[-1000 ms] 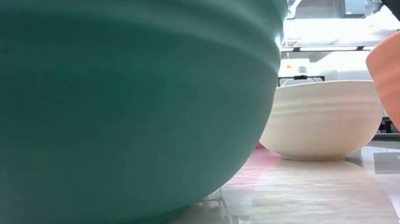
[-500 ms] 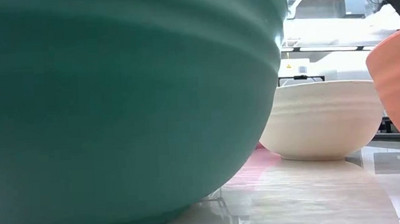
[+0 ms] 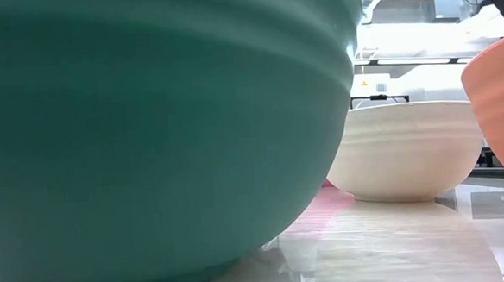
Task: Nest bowls inside each other
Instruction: Stack the red bowl on top of the blue patterned bowl
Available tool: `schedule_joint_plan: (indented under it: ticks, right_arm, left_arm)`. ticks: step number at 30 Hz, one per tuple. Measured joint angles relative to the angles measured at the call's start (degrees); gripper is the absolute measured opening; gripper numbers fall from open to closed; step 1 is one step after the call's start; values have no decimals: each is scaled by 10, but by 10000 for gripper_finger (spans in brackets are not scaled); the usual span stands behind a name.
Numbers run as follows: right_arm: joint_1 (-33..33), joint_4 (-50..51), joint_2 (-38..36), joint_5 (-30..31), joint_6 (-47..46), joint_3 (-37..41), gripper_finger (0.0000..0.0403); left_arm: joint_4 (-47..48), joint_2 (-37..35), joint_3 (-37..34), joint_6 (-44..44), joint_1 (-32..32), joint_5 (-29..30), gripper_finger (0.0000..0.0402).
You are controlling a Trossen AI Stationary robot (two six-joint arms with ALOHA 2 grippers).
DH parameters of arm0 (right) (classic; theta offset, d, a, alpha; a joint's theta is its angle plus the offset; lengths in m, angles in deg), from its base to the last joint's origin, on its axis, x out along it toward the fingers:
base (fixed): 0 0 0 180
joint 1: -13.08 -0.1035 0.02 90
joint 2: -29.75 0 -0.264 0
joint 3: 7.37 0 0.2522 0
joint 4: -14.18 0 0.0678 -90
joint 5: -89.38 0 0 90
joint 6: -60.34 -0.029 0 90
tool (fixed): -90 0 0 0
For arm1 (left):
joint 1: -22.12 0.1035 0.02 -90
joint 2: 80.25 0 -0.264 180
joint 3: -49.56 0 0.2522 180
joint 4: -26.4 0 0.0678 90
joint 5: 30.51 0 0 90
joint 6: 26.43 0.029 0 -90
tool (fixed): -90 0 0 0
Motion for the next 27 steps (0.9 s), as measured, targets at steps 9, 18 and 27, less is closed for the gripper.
schedule_joint_plan:
  ticks: [9,18,27]
  right_arm:
    - [1,-7,-18,-8,-6,2,91]
    - [11,-4,-109,0,-1,-9,91]
    - [28,20,-152,1,-1,-9,92]
  left_arm:
    - [18,33,0,68,-1,-3,236]
    - [69,130,0,139,-2,-64,236]
    - [176,149,20,221,-21,-58,236]
